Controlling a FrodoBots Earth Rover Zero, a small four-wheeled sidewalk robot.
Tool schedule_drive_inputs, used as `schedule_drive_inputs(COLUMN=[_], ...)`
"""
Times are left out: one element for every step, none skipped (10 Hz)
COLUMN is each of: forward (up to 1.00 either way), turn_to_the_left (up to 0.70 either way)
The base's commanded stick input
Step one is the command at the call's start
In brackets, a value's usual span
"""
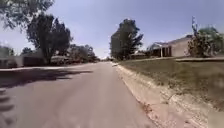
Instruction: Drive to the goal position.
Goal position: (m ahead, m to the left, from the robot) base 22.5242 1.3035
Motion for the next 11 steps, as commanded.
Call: schedule_drive_inputs(forward=[0.70,0.70,0.70,0.70,0.70,0.70,0.70,0.70,0.70,0.70,0.70], turn_to_the_left=[0.00,0.00,0.00,0.00,0.00,0.00,0.00,0.00,0.00,0.00,0.00])
